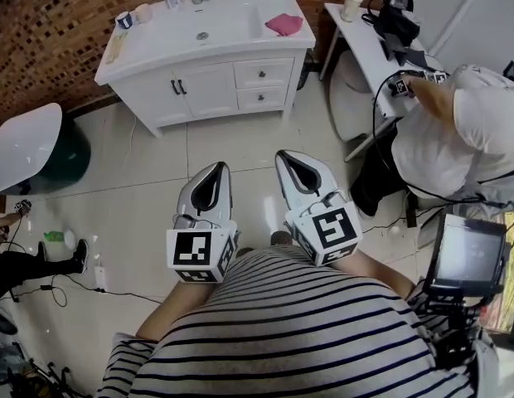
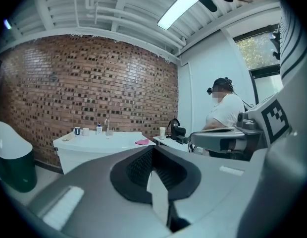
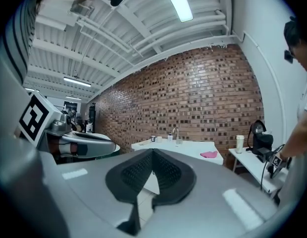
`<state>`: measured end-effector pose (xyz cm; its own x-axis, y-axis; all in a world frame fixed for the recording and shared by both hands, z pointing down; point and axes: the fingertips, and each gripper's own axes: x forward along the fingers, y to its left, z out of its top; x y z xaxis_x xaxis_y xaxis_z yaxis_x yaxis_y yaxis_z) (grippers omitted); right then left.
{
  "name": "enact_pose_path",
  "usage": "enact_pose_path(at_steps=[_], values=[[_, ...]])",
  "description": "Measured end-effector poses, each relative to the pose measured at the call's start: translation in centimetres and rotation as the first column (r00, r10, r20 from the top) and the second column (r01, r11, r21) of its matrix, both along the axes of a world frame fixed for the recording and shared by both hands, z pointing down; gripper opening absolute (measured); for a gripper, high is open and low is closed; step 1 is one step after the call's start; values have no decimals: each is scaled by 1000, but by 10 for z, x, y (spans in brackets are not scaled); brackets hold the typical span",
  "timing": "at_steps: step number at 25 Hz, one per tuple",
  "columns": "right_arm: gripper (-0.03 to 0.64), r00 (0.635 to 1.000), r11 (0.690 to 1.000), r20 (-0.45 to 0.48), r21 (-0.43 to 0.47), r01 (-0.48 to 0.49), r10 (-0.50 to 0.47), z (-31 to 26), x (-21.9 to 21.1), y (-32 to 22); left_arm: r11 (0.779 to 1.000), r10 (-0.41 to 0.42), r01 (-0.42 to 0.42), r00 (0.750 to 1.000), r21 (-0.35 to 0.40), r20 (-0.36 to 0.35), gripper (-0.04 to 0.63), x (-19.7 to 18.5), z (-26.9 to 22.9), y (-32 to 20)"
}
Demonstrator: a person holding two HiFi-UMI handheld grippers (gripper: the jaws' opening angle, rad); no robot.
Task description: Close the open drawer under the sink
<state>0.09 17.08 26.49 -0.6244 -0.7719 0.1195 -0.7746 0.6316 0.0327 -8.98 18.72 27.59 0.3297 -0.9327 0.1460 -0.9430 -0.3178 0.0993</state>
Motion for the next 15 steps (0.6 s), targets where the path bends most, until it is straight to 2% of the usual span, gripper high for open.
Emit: enact_pose_path(at_steps=[15], values=[[0, 1000, 999, -19, 34, 25, -24, -11, -15, 1, 1000, -24, 23, 1000, 17, 19, 15, -13, -8, 7]])
